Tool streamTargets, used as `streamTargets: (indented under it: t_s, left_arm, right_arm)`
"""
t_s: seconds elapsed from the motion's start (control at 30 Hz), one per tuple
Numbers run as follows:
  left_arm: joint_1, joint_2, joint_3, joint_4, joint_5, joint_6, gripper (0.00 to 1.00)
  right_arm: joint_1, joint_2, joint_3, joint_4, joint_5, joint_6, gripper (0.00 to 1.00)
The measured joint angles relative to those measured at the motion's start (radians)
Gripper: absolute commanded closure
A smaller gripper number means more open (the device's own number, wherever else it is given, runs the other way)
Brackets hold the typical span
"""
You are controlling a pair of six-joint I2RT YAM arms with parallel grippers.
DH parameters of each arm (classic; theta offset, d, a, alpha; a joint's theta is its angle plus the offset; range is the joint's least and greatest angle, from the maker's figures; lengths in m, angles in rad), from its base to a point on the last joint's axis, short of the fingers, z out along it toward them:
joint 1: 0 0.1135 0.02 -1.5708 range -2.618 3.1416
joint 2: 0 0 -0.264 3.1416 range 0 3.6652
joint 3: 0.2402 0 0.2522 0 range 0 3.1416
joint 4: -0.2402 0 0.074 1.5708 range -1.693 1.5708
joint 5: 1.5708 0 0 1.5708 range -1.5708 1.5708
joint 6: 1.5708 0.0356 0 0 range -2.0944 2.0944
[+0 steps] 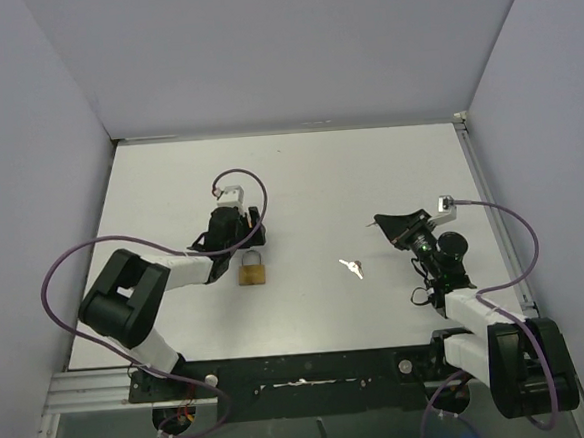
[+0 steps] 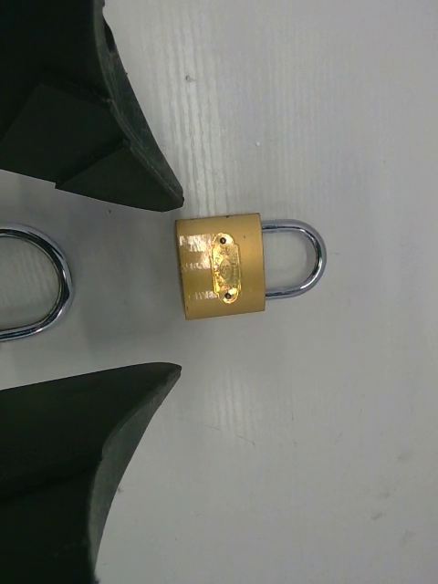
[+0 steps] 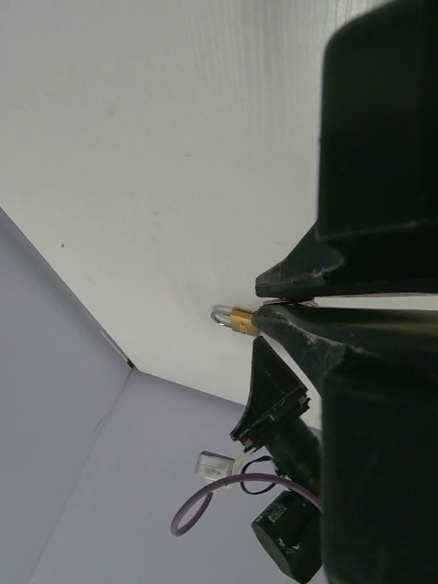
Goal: Unlock with the key
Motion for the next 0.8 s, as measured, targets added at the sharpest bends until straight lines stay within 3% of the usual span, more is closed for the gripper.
streamTargets:
  t_s: [0.8]
  left_arm:
    - [0.023,0.11,0.034,0.066,0.074,-0.055,0.33]
  right_arm:
    - [-0.025,0.011,0.0,0.003,-0.051,-0.004,1.0]
